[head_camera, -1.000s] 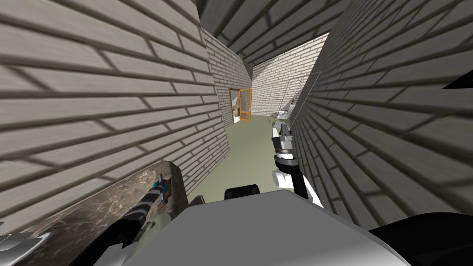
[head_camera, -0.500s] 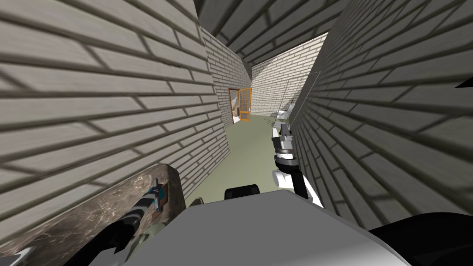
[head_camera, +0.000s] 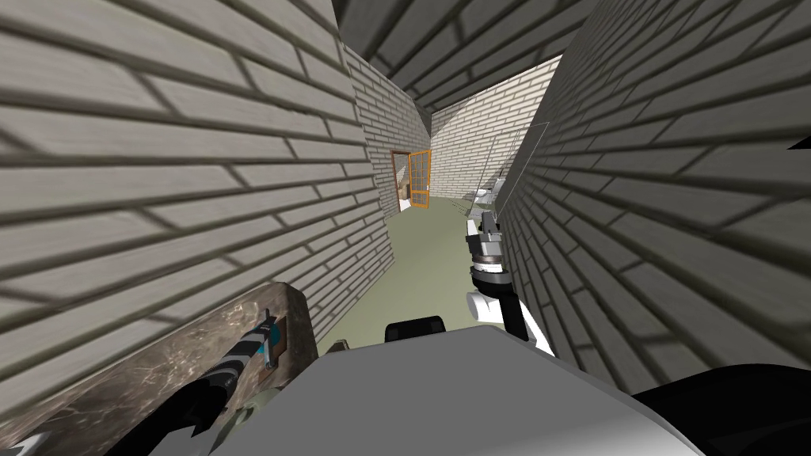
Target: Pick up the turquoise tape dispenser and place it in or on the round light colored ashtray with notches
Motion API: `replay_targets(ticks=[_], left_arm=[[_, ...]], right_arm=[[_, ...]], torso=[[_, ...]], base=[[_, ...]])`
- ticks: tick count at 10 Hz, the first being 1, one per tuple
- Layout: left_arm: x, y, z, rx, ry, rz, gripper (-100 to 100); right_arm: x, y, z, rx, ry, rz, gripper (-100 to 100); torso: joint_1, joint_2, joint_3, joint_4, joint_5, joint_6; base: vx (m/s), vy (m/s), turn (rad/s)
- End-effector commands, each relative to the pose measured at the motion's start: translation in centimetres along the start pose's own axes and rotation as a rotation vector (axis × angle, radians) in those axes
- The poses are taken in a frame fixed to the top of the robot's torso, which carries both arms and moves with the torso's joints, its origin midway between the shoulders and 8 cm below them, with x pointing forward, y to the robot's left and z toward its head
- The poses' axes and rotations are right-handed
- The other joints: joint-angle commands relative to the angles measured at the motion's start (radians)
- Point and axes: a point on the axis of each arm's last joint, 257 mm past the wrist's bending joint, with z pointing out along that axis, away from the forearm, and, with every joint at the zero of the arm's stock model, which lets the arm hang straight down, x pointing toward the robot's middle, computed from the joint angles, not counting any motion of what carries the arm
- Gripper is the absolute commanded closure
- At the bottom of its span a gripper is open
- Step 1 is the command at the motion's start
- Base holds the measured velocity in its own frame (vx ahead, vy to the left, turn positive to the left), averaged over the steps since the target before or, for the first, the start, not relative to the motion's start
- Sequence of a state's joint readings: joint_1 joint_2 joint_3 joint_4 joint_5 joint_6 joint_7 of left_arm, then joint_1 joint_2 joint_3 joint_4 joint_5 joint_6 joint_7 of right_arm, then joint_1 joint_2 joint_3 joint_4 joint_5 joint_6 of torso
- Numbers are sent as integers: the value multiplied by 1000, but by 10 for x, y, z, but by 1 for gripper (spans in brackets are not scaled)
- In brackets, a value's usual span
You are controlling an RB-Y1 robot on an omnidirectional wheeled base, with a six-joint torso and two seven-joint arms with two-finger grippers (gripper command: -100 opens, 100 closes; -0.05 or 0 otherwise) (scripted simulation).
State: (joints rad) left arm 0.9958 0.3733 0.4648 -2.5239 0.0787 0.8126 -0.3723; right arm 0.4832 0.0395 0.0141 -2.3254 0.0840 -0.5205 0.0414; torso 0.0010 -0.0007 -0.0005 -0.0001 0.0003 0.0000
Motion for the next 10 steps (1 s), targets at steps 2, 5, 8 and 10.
replay_targets(ticks=[2,5,8,10], left_arm=[[1,3,4,-3,-1,-1,-100],[0,3,4,-2,-3,1,100],[0,3,4,-2,-4,3,0],[-1,0,0,2,-2,3,100]], right_arm=[[0,0,0,0,0,0,0],[0,0,0,0,0,0,0],[0,0,0,0,0,0,0],[0,0,0,0,0,0,0]], torso=[[1,-1,0,0,0,0],[-1,1,1,0,1,0],[-1,1,1,0,1,0],[-3,3,1,1,1,-1]], base=[[24,22,-19],[0,0,0],[0,0,0],[-21,-17,26]])
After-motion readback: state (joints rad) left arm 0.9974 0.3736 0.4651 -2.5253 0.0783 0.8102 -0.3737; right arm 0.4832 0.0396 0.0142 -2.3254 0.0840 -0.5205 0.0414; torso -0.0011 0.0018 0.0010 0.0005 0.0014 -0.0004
